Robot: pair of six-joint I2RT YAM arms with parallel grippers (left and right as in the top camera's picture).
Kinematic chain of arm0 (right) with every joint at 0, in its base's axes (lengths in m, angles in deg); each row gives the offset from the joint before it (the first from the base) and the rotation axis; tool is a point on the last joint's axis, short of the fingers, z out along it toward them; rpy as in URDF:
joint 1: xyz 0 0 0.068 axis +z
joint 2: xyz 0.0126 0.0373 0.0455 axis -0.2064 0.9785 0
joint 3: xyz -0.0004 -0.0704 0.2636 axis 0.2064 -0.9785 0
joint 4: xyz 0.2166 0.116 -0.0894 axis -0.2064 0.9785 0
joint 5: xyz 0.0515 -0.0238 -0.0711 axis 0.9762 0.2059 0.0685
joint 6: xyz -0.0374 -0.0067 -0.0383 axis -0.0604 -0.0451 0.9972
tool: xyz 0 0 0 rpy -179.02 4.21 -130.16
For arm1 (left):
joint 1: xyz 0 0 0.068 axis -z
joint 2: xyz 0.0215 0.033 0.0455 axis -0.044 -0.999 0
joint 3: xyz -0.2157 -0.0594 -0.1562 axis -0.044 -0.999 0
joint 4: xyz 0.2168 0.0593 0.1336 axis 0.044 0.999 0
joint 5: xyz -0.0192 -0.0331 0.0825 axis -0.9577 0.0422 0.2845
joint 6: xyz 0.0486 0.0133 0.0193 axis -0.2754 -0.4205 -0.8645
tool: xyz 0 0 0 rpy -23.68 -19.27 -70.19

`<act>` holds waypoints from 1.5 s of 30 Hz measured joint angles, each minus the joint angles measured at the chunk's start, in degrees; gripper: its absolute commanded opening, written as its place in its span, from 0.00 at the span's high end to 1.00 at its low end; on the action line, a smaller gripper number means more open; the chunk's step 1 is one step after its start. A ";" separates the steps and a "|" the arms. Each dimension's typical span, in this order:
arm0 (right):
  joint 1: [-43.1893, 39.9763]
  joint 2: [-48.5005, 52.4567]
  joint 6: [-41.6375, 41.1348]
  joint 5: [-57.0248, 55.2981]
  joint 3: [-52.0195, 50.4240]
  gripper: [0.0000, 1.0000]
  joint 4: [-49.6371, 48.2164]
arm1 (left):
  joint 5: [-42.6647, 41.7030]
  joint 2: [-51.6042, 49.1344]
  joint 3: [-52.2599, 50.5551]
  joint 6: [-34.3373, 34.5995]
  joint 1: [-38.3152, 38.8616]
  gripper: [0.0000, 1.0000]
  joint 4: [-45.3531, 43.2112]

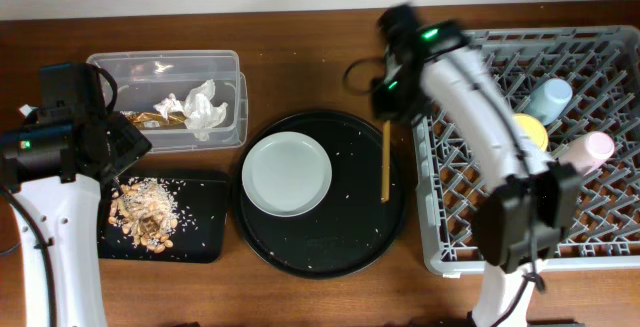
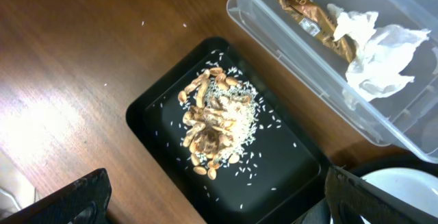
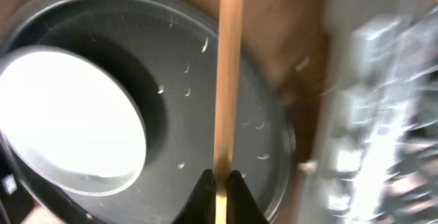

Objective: Sort waste into correct bins and load items into the dishwasher rack
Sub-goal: 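Grasp the second chopstick and place it in the rack, then reach the right gripper to the grey plate rim and grasp it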

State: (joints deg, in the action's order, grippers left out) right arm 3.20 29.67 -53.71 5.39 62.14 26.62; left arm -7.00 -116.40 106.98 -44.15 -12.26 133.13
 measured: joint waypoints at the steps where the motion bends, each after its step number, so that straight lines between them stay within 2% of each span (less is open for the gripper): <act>1: -2.25 -0.44 2.49 -0.02 2.12 0.96 0.00 | 0.00 0.00 0.00 0.00 0.00 0.00 -0.04; 5: -11.19 -1.14 8.98 -0.15 3.82 0.96 -1.73 | 0.02 0.00 0.00 0.00 0.00 0.00 -0.07; 9: -14.27 -1.09 13.11 -0.22 3.82 0.91 -2.56 | 0.00 0.00 0.00 0.00 0.00 0.00 -0.07; 10: -14.38 -1.09 14.19 -0.24 3.82 0.88 -2.54 | 0.02 0.00 0.00 0.00 0.00 0.01 -0.07; 11: -14.40 -1.09 14.73 -0.24 3.82 0.75 -2.54 | 0.00 0.00 0.00 0.00 0.00 0.01 -0.07; 12: -14.38 -1.07 15.26 -0.24 3.82 0.54 -2.54 | 0.00 0.00 0.00 0.00 0.00 0.01 -0.07; 13: -14.38 -0.98 16.17 -0.24 3.82 0.47 -2.54 | 0.00 0.00 0.00 0.00 0.00 0.00 -0.07; 20: -14.21 0.13 15.61 0.55 3.82 0.41 0.87 | 0.02 0.00 0.00 0.00 0.00 0.00 -0.07; 23: -11.80 0.11 14.80 3.78 3.82 0.36 4.22 | 0.00 0.00 0.00 0.00 0.00 0.01 -0.07; 26: -3.82 0.13 14.45 7.80 3.82 0.34 5.05 | 0.02 0.00 0.00 0.00 0.00 0.00 -0.07; 28: 2.75 0.13 13.64 8.44 3.82 0.26 4.96 | 0.02 0.00 0.00 0.00 0.00 0.00 -0.07; 29: 6.67 0.22 10.67 7.28 3.82 0.17 4.79 | 0.02 0.00 0.00 0.00 0.00 0.00 -0.07; 30: 9.99 0.55 7.39 5.20 3.82 0.15 4.42 | 0.00 0.00 0.00 0.00 0.00 0.00 -0.07; 32: 14.36 1.55 1.97 1.68 3.10 0.19 1.75 | 0.02 0.00 0.00 0.00 0.00 0.00 -0.07; 34: 17.57 3.02 -2.71 -0.28 0.70 0.35 -1.95 | 0.02 0.00 0.00 0.00 0.00 0.01 -0.04; 36: 20.41 5.03 -7.19 -1.68 -3.17 0.41 -6.01 | 0.02 0.00 0.00 0.00 0.00 0.00 -0.07; 39: 22.45 5.84 -11.19 -2.47 -10.51 0.56 -10.97 | 0.02 0.00 0.00 -0.02 0.00 0.00 -0.11; 45: 22.43 6.12 -15.58 -2.84 -22.84 0.59 -21.05 | 0.00 0.00 0.00 0.00 0.00 0.00 -0.04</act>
State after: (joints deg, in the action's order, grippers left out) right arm 25.63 35.79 -69.29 2.54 39.30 5.57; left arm -7.00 -116.40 106.98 -44.15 -12.26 133.08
